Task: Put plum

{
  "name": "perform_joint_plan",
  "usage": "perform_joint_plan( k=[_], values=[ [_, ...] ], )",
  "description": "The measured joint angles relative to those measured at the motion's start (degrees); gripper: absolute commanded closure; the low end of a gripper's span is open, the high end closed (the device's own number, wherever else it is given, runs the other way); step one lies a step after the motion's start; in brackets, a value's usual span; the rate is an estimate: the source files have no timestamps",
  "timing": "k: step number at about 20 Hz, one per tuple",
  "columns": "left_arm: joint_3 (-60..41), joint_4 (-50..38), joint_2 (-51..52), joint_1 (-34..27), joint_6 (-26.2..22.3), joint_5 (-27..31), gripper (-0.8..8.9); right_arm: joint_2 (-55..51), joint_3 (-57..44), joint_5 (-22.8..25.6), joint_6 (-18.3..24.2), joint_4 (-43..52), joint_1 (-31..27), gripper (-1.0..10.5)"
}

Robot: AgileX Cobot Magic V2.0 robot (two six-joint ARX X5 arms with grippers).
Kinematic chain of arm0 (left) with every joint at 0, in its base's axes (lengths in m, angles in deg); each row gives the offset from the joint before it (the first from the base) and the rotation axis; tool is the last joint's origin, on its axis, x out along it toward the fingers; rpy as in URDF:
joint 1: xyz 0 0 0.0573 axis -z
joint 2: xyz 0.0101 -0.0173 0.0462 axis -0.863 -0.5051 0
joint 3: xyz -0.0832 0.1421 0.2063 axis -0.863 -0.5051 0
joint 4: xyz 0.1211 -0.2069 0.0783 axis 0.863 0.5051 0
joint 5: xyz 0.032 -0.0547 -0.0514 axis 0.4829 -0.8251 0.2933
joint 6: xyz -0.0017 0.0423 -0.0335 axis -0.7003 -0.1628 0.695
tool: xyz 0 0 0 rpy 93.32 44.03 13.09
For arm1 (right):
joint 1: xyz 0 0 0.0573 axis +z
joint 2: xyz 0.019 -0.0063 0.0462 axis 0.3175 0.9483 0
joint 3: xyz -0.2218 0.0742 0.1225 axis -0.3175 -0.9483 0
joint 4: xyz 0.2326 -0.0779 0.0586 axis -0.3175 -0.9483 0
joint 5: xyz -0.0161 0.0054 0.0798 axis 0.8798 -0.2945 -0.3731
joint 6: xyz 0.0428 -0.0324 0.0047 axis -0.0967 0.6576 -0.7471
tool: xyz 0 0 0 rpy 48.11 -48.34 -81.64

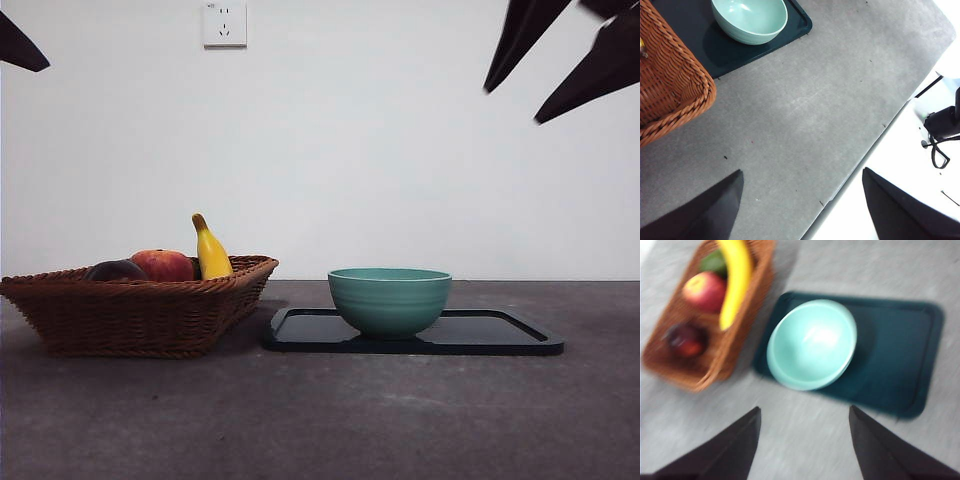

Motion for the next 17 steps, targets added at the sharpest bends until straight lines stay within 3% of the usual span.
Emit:
perform_joint_plan(
  k=[5,17],
  values=[
    [0.0,-0.02,0.0,0.0,0.0,0.0,4.4,20.06,11.47,0.04,2.4,-0.24,-0.94,6.7],
    [0.0,-0.09,0.0,0.0,0.0,0.0,4.4,34.62,12.87,1.4,3.45,5.22,0.55,6.7]
  ],
)
